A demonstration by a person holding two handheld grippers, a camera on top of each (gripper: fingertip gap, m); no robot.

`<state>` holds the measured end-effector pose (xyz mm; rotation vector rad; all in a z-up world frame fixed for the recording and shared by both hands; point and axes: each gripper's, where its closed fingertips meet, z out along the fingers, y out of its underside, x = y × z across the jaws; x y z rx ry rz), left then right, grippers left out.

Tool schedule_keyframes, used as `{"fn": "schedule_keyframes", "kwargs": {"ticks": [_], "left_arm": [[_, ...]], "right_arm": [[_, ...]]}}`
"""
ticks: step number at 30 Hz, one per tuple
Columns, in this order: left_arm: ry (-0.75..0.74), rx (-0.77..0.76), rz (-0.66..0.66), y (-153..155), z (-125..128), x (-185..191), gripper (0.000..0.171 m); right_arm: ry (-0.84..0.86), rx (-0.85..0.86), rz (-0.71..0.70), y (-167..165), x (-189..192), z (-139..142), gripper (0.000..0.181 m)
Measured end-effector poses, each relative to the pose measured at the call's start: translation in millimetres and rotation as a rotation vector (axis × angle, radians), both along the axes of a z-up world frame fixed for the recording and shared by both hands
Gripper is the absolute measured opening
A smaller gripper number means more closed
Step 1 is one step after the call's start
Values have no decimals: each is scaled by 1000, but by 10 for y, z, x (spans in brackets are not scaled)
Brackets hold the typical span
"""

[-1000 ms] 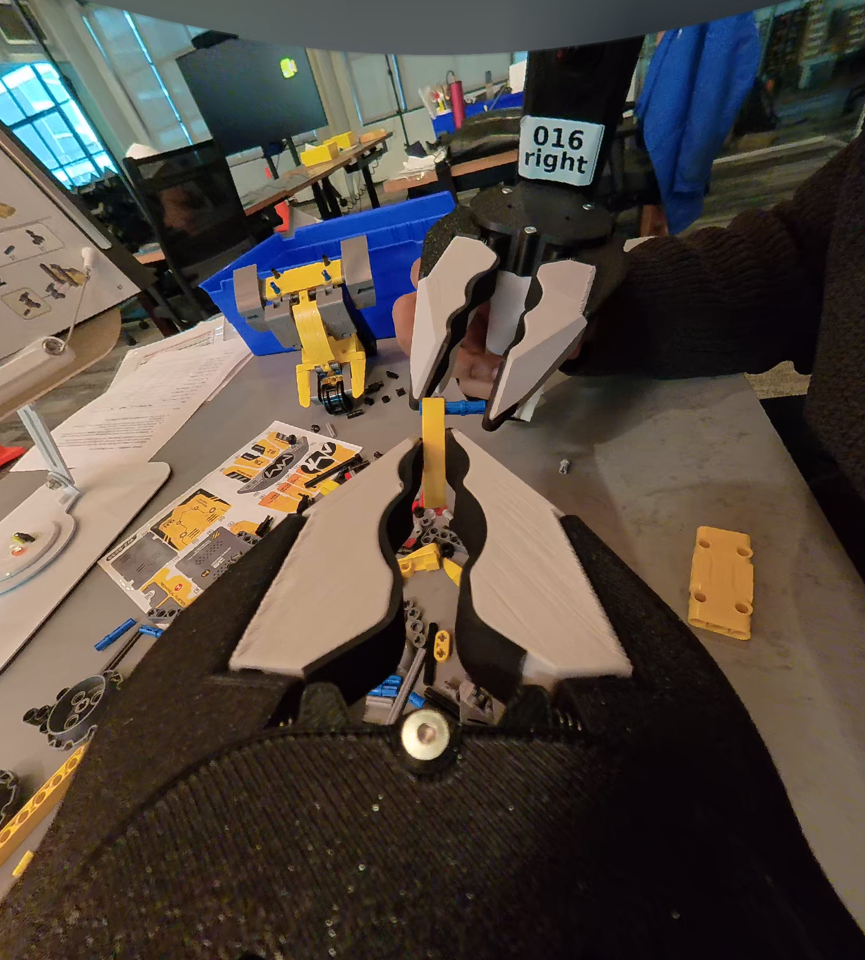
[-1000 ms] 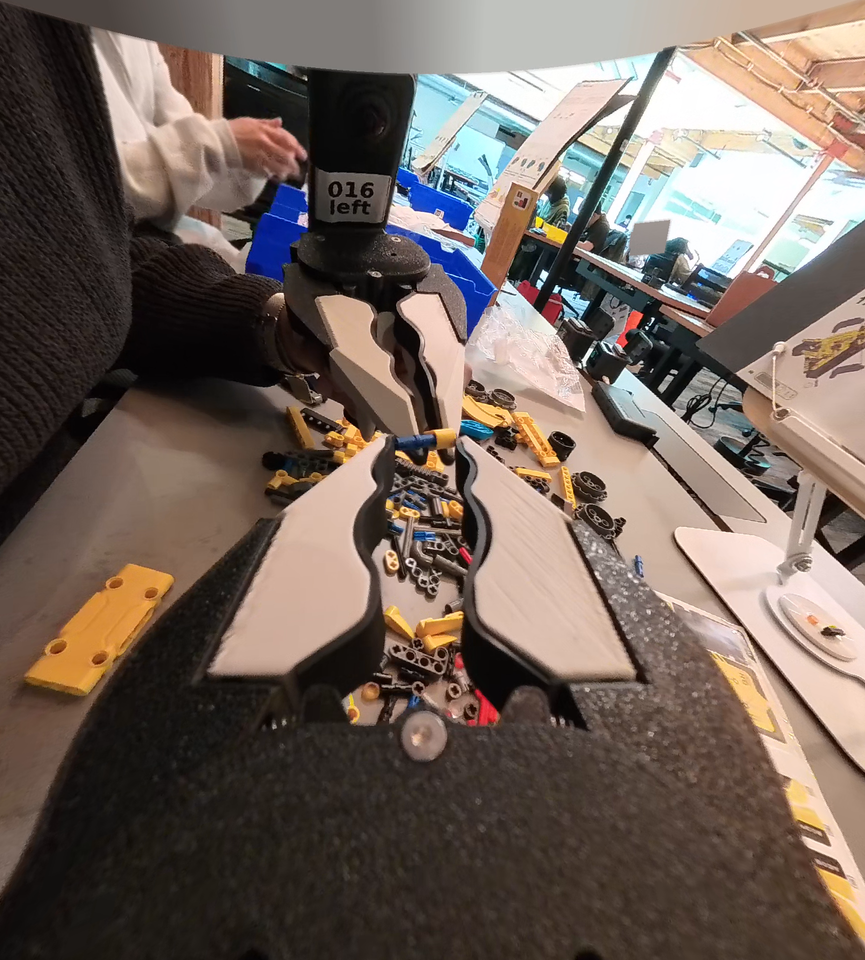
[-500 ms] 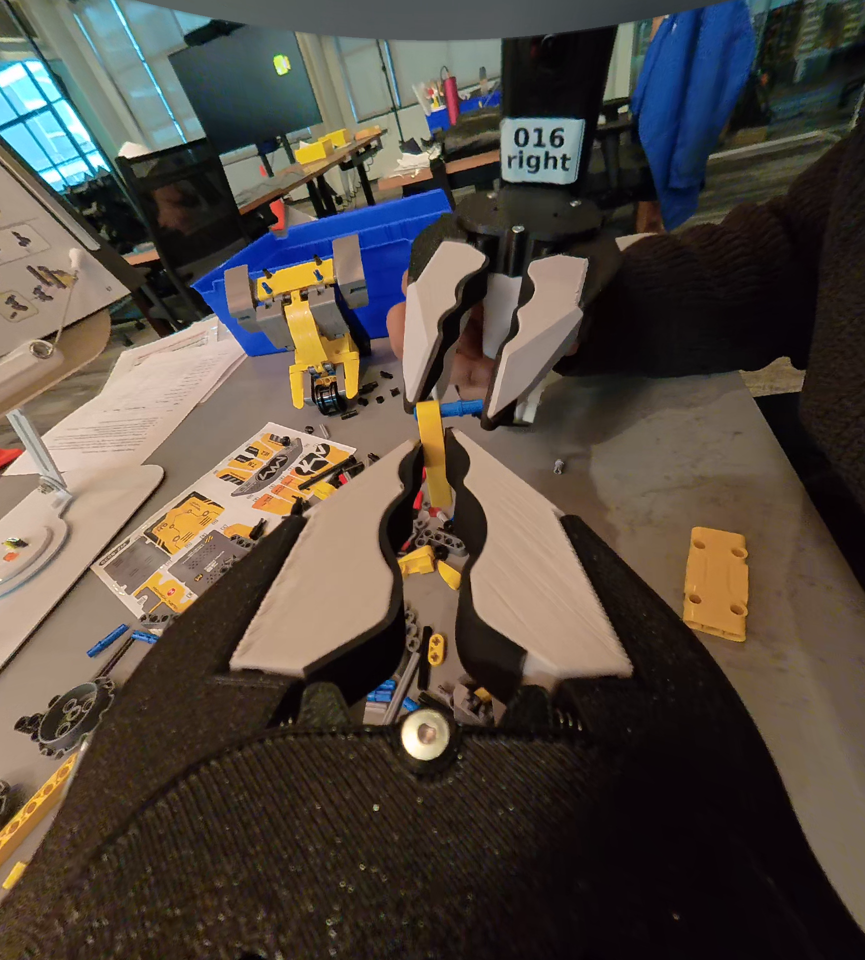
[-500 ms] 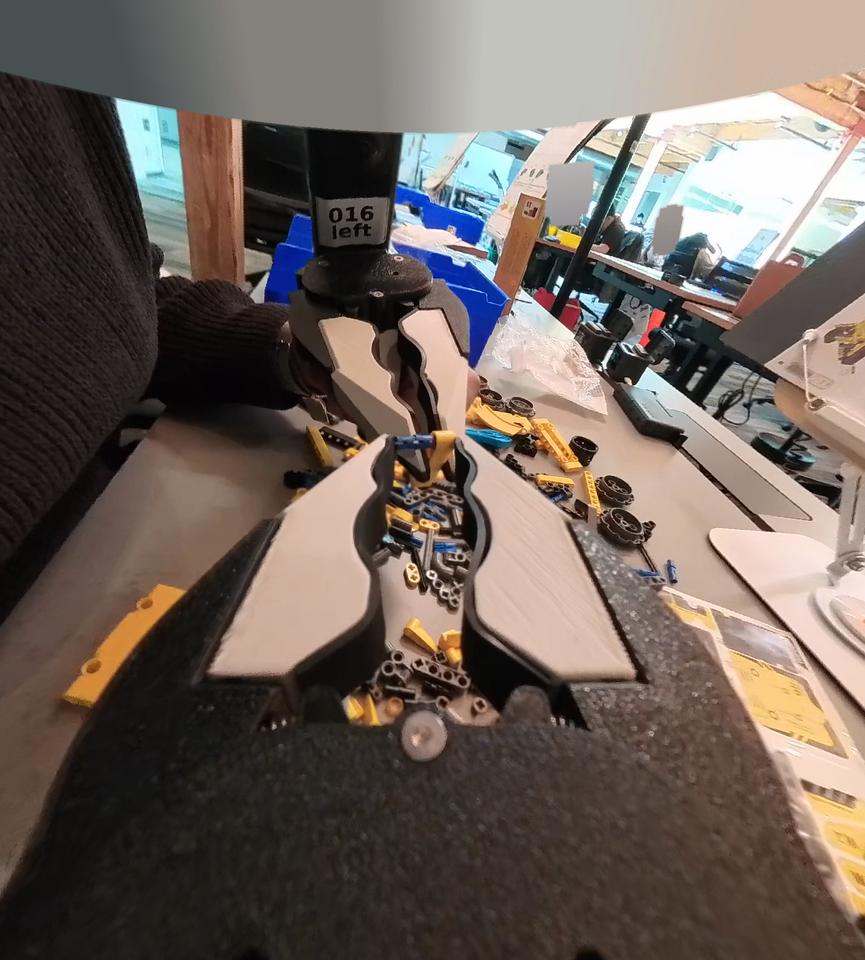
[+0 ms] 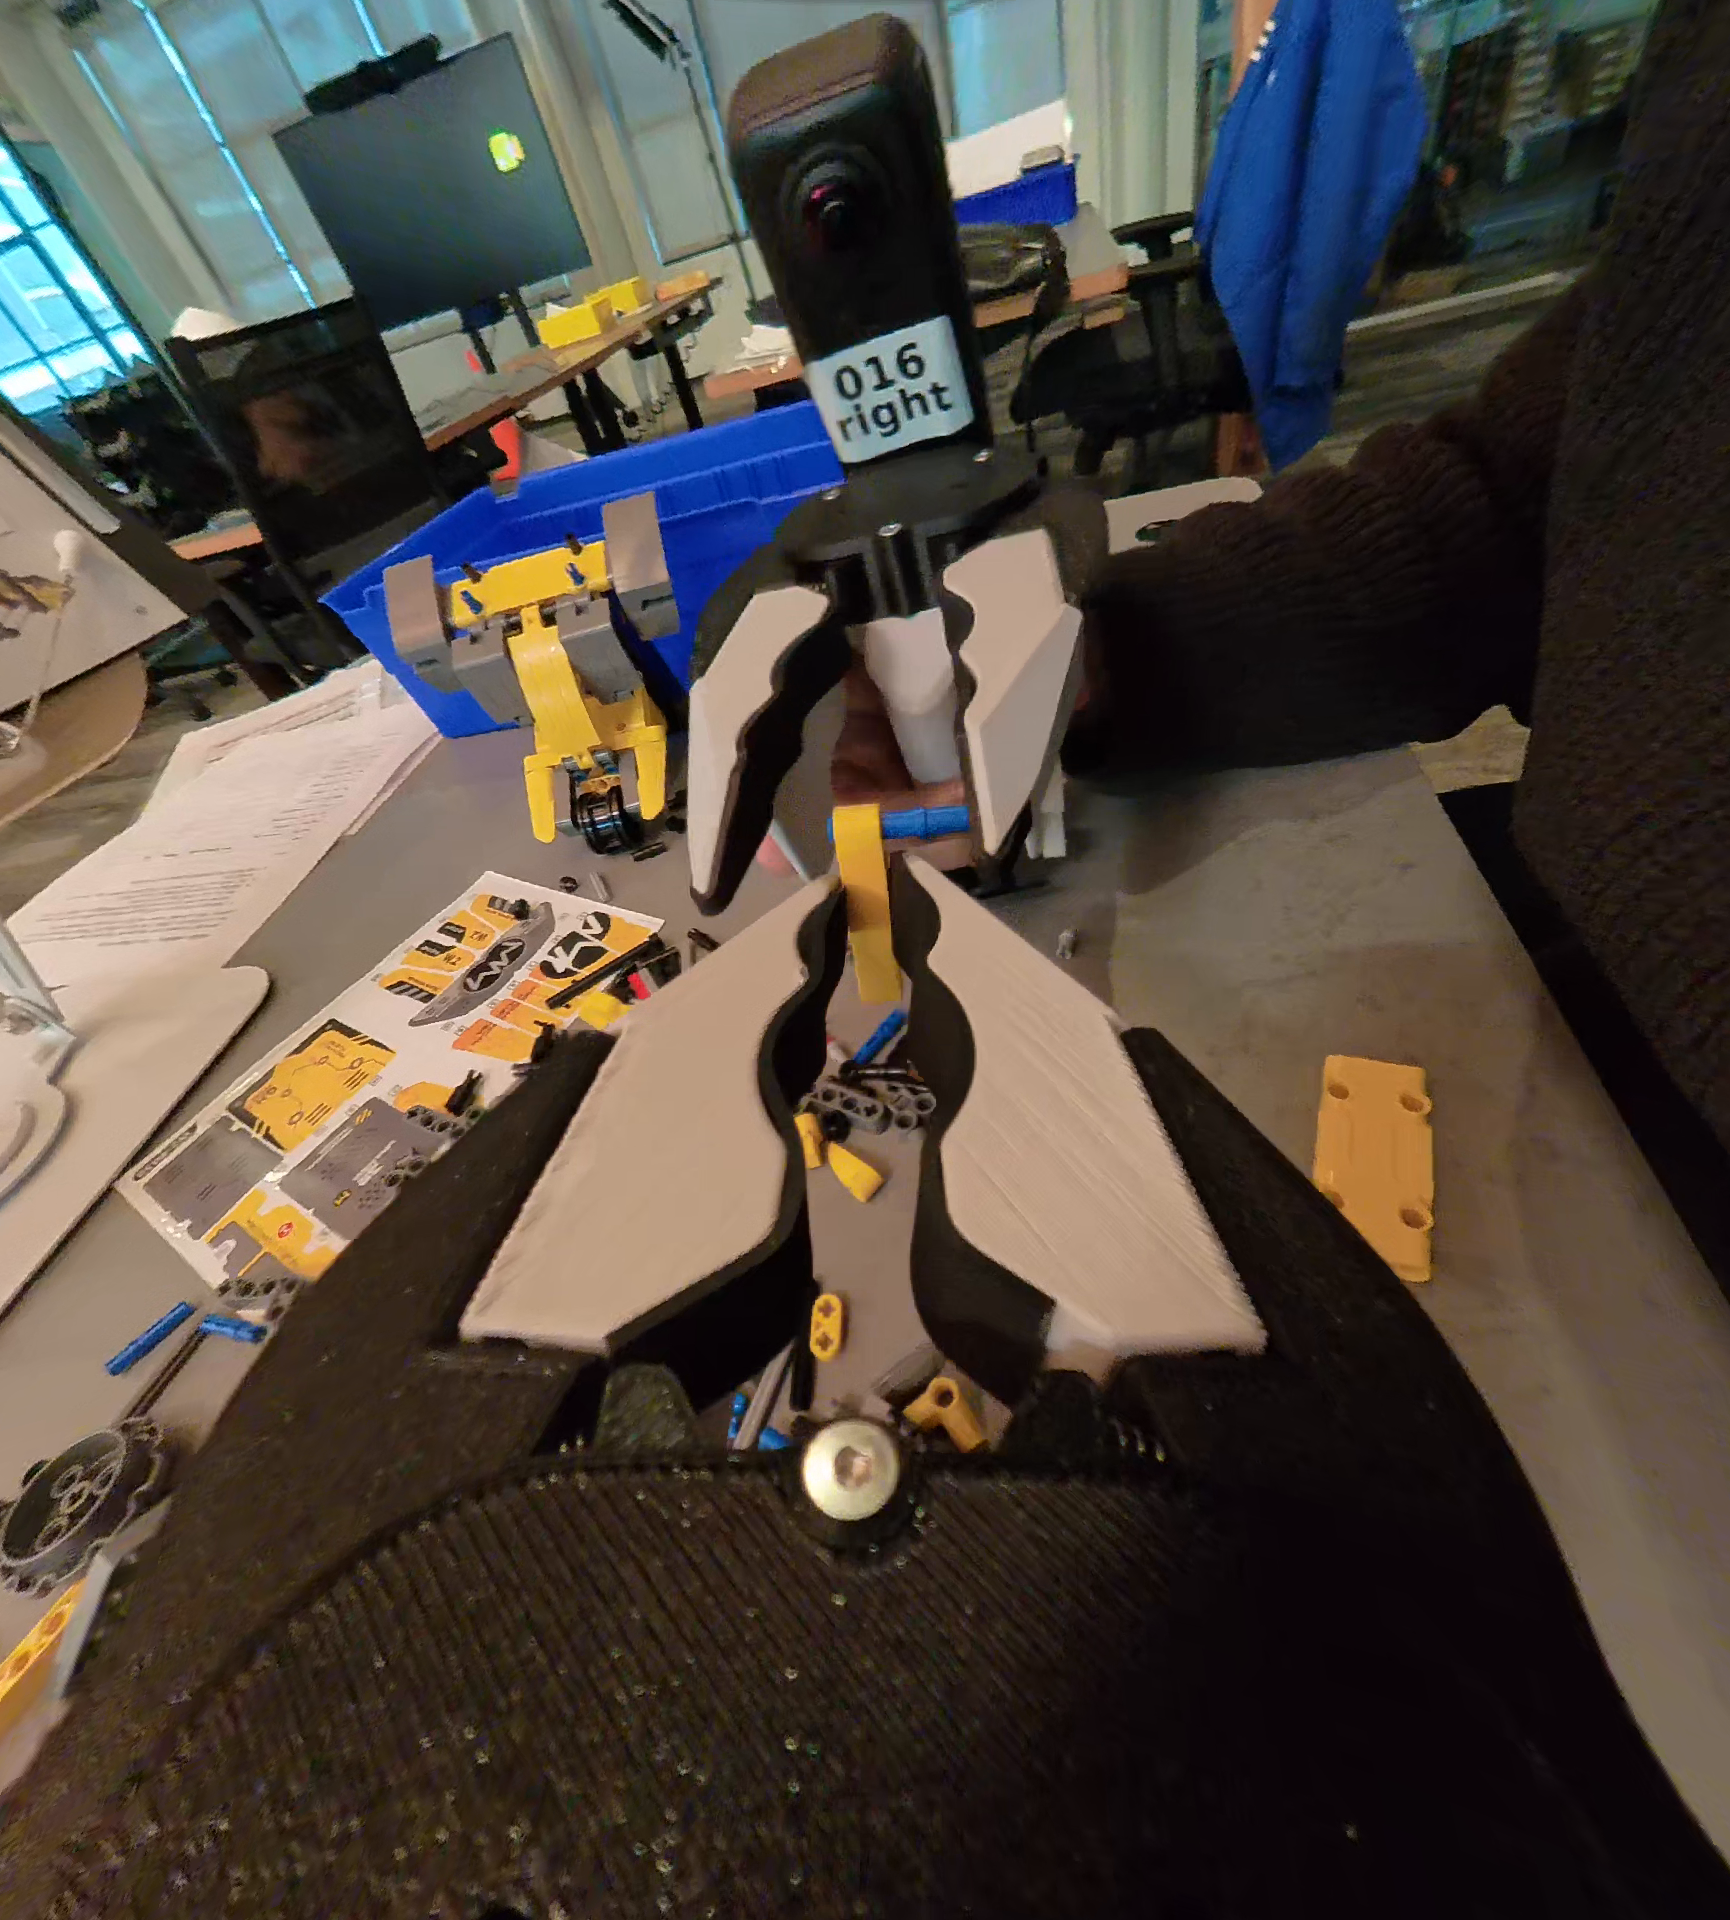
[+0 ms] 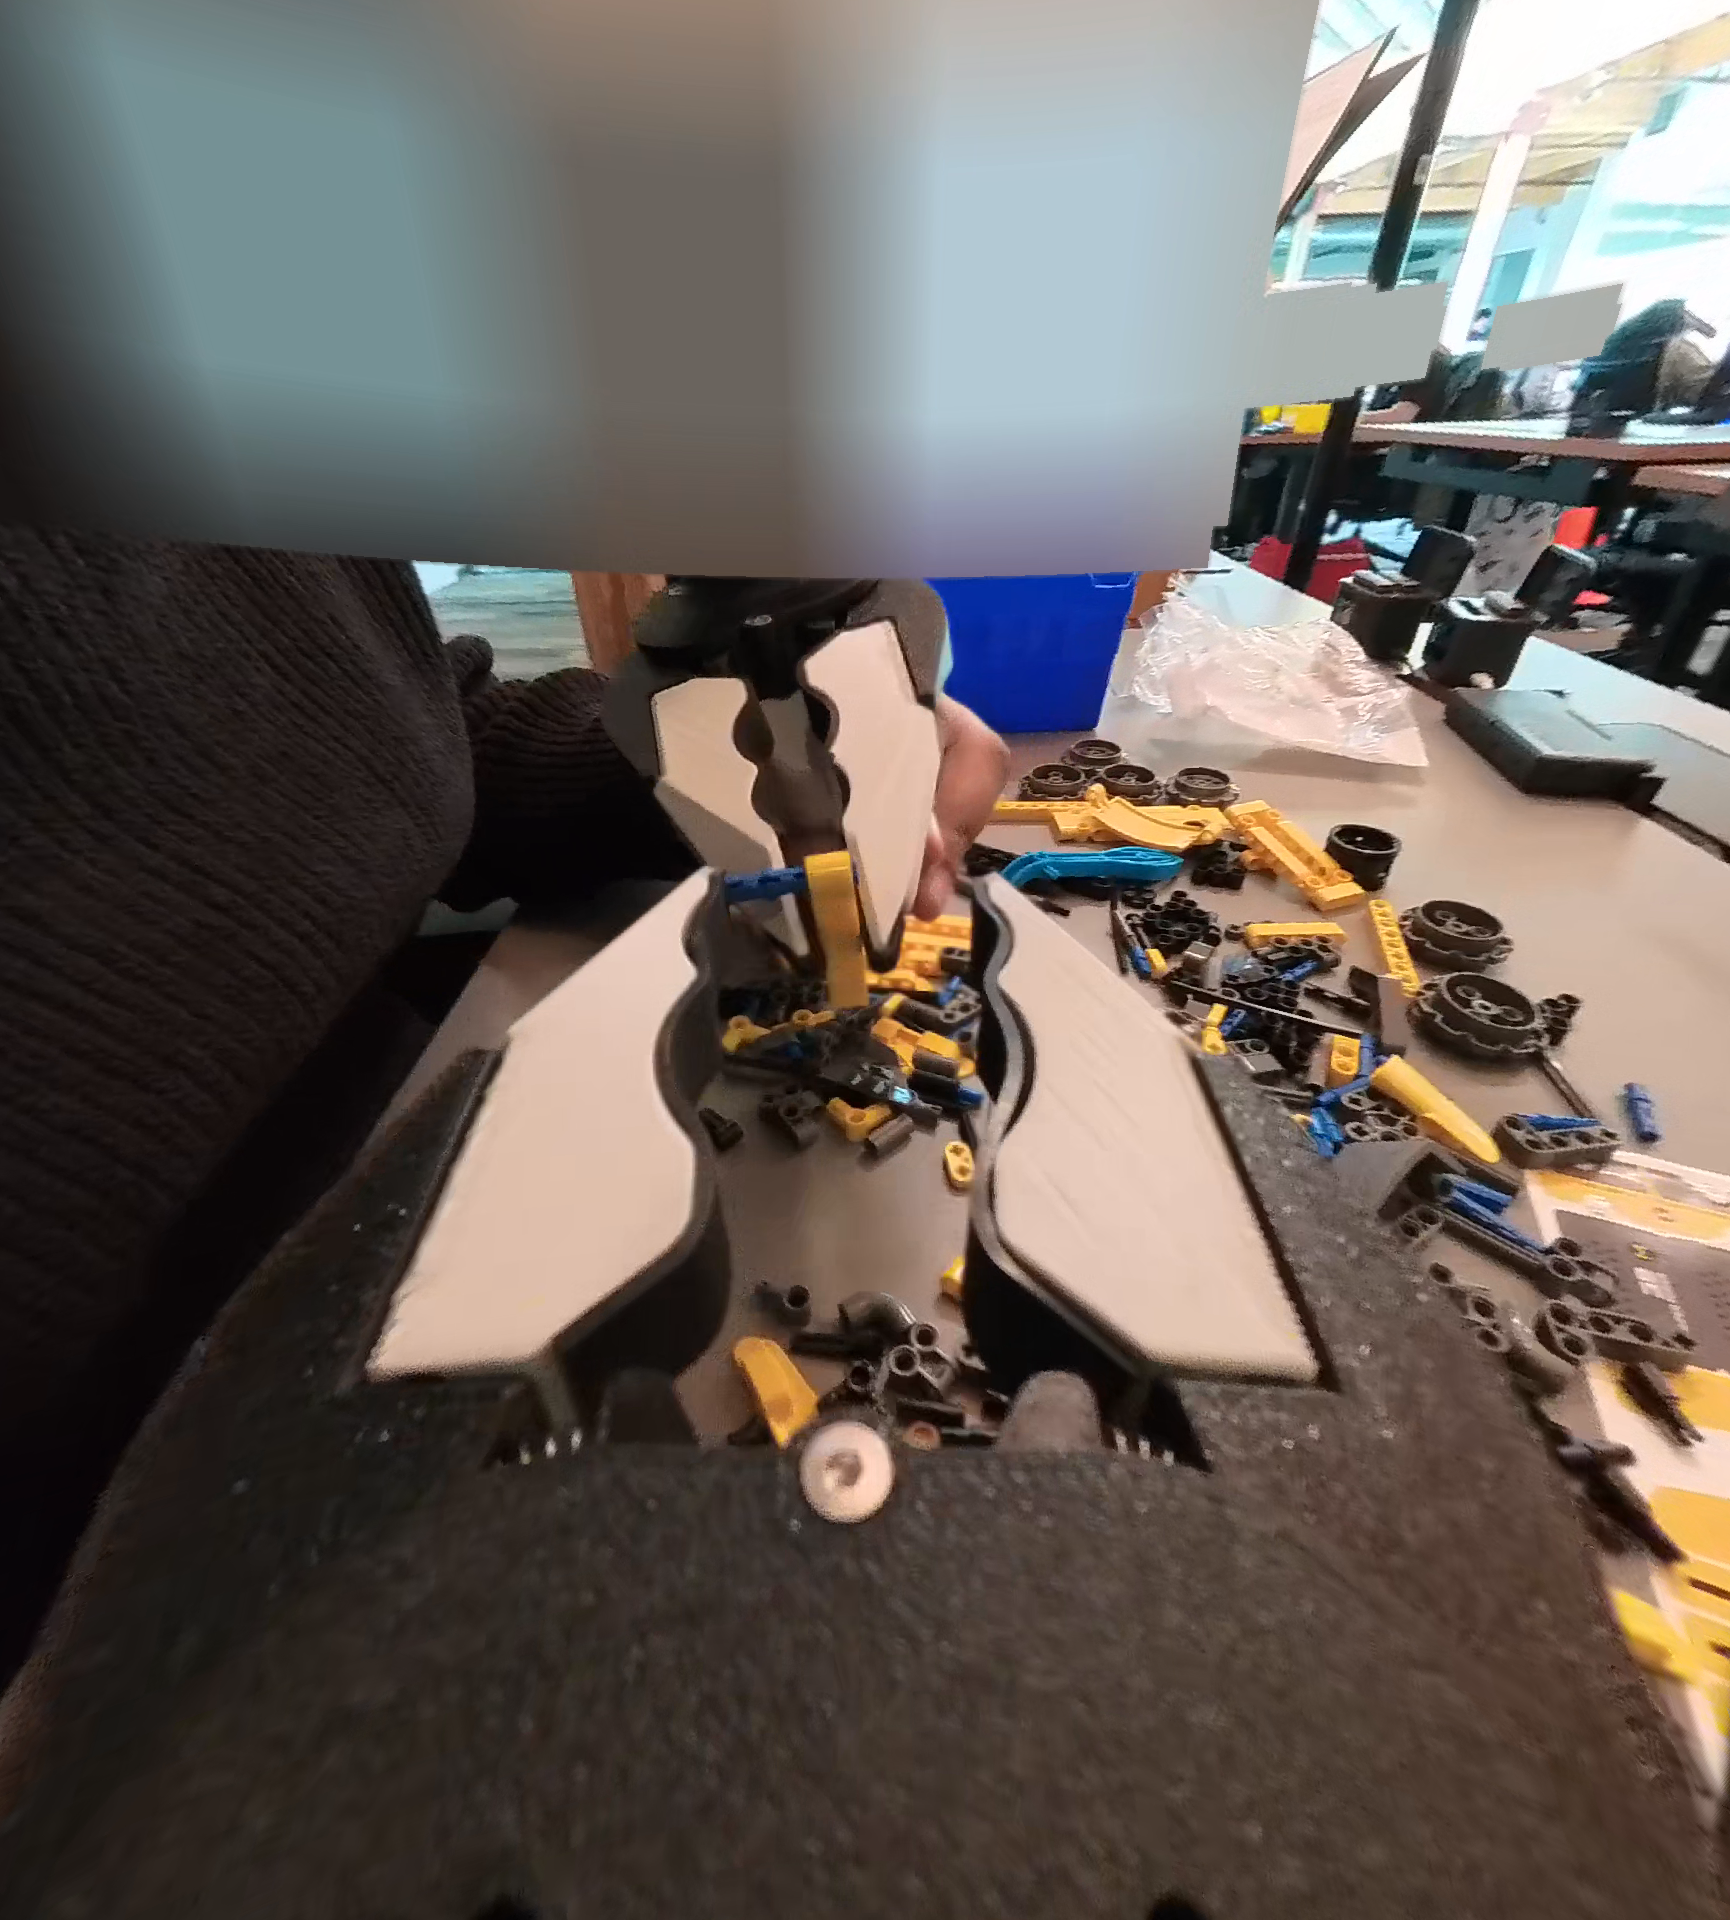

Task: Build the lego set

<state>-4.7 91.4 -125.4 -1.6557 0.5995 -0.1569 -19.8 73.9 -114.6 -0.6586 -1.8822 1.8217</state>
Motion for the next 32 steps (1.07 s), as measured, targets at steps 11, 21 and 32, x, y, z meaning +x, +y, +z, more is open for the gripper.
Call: {"fn": "schedule_keyframes", "kwargs": {"ticks": [11,21,32], "left_arm": [[-16,26,-13,-13,53,44,3],[53,96,28,-21,124,57,3],[138,155,54,-16,166,90,4]], "right_arm": [[-24,-144,103,-106,78,114,29],[-29,-148,93,-132,82,163,29],[5,-138,67,-110,58,194,22]]}}
